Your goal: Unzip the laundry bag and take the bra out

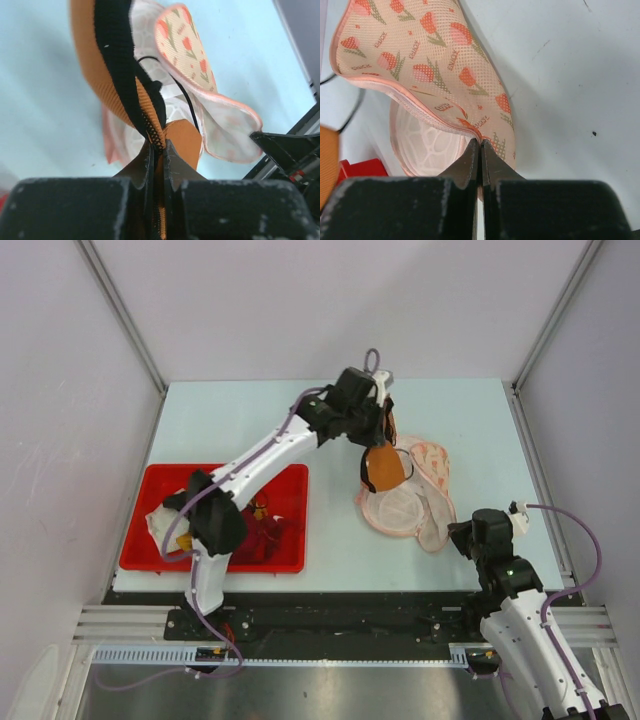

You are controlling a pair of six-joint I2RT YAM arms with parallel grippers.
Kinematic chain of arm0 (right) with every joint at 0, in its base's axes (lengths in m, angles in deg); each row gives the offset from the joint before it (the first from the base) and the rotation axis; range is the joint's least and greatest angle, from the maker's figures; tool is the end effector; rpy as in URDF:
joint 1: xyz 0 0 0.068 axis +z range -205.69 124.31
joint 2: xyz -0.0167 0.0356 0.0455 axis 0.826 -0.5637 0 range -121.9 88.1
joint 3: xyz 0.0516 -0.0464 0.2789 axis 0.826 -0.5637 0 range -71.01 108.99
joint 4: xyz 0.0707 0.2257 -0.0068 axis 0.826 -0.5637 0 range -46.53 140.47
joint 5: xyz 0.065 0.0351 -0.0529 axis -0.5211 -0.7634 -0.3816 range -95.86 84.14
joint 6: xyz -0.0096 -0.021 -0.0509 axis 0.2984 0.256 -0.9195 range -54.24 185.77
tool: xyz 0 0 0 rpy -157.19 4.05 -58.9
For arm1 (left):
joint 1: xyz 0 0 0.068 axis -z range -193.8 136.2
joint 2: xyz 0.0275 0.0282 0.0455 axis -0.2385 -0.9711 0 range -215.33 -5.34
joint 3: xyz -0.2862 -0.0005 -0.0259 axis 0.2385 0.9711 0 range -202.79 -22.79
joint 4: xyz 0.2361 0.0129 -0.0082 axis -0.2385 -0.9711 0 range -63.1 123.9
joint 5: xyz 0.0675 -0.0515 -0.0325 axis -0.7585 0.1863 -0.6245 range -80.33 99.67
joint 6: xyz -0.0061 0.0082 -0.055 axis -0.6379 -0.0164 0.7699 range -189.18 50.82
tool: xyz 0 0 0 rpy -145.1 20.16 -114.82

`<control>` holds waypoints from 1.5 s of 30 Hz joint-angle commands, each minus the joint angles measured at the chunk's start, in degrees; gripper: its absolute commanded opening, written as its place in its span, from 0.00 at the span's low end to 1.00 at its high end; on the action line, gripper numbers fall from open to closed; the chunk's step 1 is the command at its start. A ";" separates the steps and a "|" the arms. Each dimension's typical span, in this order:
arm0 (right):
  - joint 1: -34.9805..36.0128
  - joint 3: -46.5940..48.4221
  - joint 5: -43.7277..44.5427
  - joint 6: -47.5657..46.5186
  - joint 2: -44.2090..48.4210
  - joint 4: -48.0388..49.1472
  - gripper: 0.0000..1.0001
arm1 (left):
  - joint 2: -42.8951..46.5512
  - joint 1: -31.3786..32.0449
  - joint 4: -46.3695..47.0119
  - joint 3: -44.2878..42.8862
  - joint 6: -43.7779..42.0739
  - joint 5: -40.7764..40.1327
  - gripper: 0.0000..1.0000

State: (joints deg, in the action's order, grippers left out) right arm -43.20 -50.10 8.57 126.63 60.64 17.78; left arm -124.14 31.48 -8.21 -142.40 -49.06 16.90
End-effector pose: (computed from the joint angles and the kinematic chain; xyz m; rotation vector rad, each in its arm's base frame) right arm 0.0824 0.0084 0.2065 1.0491 2.0043 0.4106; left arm 0.3177 -0.3274 0.3470 0.5885 2.3231 -0.7129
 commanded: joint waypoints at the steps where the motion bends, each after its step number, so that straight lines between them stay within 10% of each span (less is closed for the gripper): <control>1: -0.71 0.10 -0.11 -0.92 0.22 0.96 0.00 | 11.89 -5.28 0.53 5.16 0.53 3.15 0.01; 17: -1.77 0.01 -2.48 -2.76 -1.63 3.59 0.00 | 59.11 -21.28 4.66 53.14 15.99 -9.96 0.01; 28: -1.86 0.01 -2.84 -3.20 -1.10 3.16 0.00 | 56.42 -22.25 19.51 79.25 23.91 -11.10 0.01; 39: -2.03 -0.16 -2.65 -4.08 0.83 1.48 0.00 | 49.02 -23.83 20.22 80.08 29.28 -12.24 0.01; 41: -2.12 0.01 -2.92 -4.78 0.57 2.45 0.00 | 48.49 -23.83 16.72 77.53 27.09 -14.50 0.14; 45: -2.03 1.06 -3.54 -7.06 -0.22 3.94 0.14 | 48.31 -23.92 13.11 72.07 22.69 -15.49 0.87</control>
State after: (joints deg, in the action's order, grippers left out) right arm -45.01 -50.19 5.58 122.69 61.23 19.11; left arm -76.45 8.09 6.39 -64.35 -23.12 3.89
